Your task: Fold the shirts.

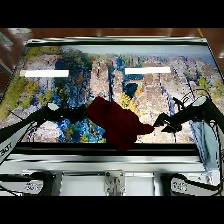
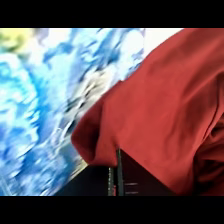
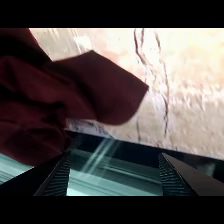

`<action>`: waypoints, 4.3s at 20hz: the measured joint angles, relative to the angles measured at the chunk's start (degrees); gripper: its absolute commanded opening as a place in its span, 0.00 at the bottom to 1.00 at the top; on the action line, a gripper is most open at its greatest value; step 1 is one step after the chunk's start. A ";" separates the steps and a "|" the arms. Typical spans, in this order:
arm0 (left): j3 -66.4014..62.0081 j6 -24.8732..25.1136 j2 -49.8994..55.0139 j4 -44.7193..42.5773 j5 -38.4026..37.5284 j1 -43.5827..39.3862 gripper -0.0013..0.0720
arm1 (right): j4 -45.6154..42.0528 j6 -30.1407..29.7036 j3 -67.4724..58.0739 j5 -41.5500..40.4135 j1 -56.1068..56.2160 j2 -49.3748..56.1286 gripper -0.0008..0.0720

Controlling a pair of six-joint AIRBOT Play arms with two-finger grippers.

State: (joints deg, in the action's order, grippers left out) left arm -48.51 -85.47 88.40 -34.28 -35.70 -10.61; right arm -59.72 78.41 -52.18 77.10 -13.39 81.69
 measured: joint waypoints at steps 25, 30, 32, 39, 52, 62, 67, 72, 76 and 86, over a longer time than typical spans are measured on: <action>-34.60 15.28 -27.21 -10.84 -8.07 6.93 0.06 | 4.94 -11.52 -28.37 -17.70 2.75 -17.86 0.10; -50.49 17.18 -35.78 -12.41 -8.28 7.28 0.07 | 5.11 -13.75 -38.75 -30.40 2.21 -30.18 0.10; -53.09 17.35 -38.27 -14.88 -8.94 7.34 0.07 | 4.46 -14.12 -41.20 -33.38 2.16 -33.35 0.10; -54.14 13.18 -41.18 -27.30 -22.08 7.34 0.07 | 1.11 -13.55 -43.63 -39.91 2.05 -36.81 0.10; -6.34 10.43 -40.96 -22.82 -15.96 -2.12 0.07 | 43.71 -12.68 -43.87 -52.02 2.38 -6.49 0.10; 7.87 6.32 -40.19 -22.05 -4.83 -7.06 0.07 | 26.93 -2.29 -43.87 -10.80 1.25 9.46 0.90; 8.33 6.36 -40.89 -22.10 -3.89 -6.62 0.07 | 12.55 1.79 -42.99 5.20 -5.14 4.42 0.90; 8.35 7.10 -41.55 -22.71 -3.72 -5.14 0.07 | -4.00 2.56 -21.27 15.47 -12.20 -7.78 0.90; 8.37 8.04 -41.72 -22.82 -3.74 -4.79 0.07 | -3.67 0.94 6.08 13.31 -14.21 -17.68 0.90; 8.37 8.46 -41.77 -22.86 -3.69 -4.68 0.07 | 3.04 0.00 31.21 2.51 -14.93 -23.34 0.90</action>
State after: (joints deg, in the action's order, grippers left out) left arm -40.14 -77.01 46.63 -57.14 -39.40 -15.29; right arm -56.69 78.41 -20.97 79.61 -28.32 58.35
